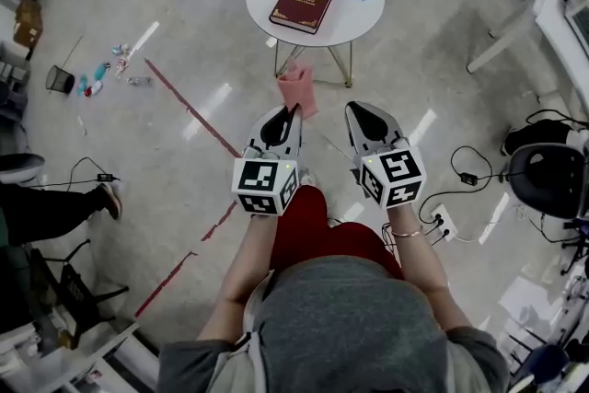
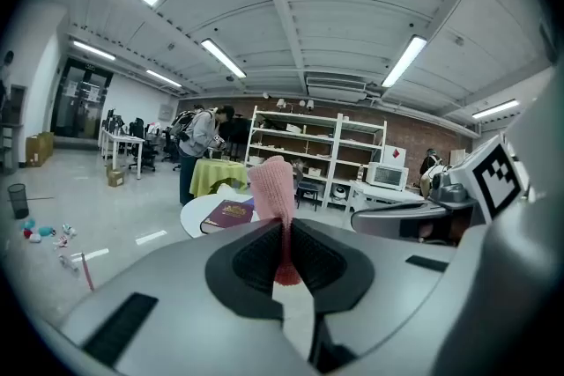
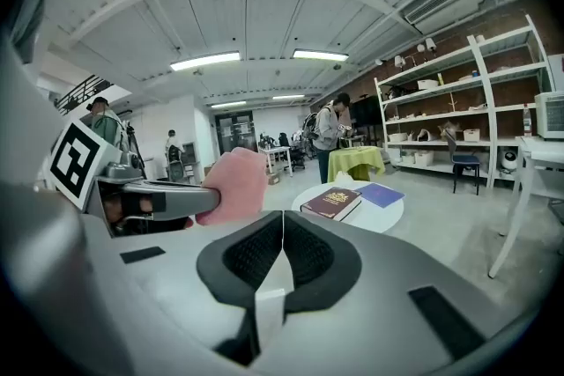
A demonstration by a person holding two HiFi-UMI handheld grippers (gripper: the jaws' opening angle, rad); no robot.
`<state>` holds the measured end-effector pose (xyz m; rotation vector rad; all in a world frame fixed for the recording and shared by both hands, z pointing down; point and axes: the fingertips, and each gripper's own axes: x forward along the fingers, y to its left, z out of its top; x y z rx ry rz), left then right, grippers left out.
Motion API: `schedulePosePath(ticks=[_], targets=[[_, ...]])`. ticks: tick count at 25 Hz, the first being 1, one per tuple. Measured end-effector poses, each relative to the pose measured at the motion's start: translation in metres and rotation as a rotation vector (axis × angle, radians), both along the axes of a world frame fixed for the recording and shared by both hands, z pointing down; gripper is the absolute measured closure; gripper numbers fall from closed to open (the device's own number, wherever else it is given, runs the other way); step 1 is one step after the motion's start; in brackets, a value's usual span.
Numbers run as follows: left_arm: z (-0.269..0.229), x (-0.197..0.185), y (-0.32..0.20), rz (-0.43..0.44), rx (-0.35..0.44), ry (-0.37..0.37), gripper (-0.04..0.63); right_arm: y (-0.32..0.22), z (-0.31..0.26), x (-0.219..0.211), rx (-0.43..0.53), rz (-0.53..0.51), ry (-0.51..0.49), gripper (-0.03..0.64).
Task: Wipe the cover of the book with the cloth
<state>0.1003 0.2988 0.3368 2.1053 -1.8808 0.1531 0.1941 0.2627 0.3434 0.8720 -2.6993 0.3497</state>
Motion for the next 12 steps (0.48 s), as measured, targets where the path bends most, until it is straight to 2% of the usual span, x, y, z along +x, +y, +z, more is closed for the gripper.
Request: schedulePosePath(ticks=[12], targets=[[0.007, -0.067, -0.049, 0.002, -0.005, 0.023, 0.563, -0.054, 0.005, -0.064, -0.008, 0.016, 0.023, 0.588]])
